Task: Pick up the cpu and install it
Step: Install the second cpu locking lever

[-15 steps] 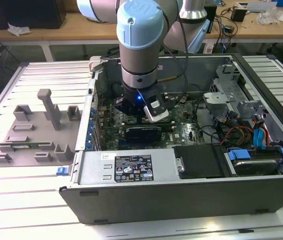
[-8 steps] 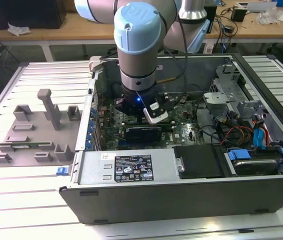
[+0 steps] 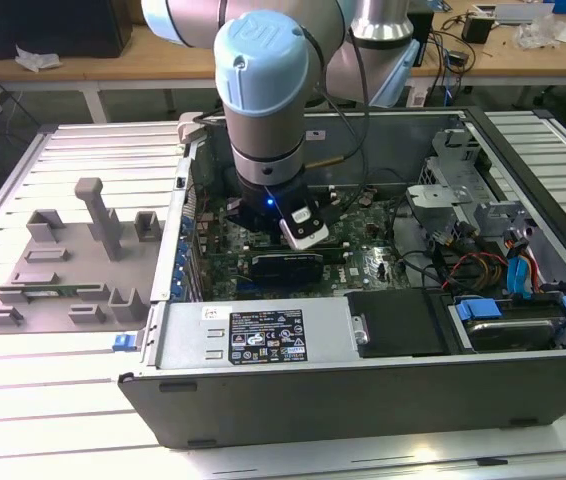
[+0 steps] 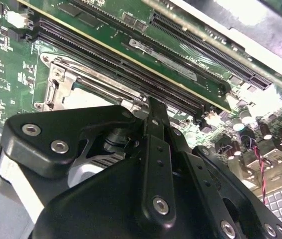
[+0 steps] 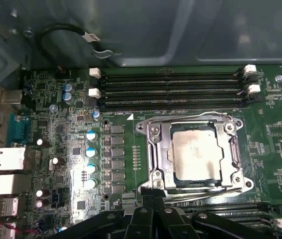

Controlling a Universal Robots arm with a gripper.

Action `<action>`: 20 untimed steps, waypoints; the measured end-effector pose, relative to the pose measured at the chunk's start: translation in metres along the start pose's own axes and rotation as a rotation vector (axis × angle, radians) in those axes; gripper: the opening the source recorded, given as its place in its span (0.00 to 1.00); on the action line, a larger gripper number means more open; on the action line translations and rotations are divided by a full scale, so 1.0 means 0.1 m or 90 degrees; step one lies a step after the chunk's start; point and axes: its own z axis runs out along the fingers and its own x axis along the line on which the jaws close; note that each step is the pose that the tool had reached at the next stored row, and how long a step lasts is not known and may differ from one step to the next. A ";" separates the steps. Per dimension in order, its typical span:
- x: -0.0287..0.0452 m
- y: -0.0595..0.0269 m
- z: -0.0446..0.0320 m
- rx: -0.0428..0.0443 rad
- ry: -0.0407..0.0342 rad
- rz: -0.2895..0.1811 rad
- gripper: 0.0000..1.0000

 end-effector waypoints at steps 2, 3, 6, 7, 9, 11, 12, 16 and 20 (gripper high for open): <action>0.003 -0.002 0.008 -0.0067 -0.0012 0.000 0.11; 0.006 -0.004 0.012 -0.0087 -0.0015 0.000 0.11; 0.016 -0.014 0.041 -0.0114 -0.0026 0.000 0.11; 0.018 -0.018 0.061 -0.0139 -0.0041 0.000 0.11; 0.026 -0.020 0.069 -0.0184 -0.0057 -0.001 0.11; 0.031 -0.020 0.070 -0.0194 -0.0064 -0.001 0.11; 0.032 -0.020 0.071 -0.0195 -0.0065 -0.001 0.11; 0.028 0.005 -0.024 -0.0185 -0.0064 -0.001 0.11; 0.013 0.058 -0.214 -0.0081 -0.0061 0.000 0.11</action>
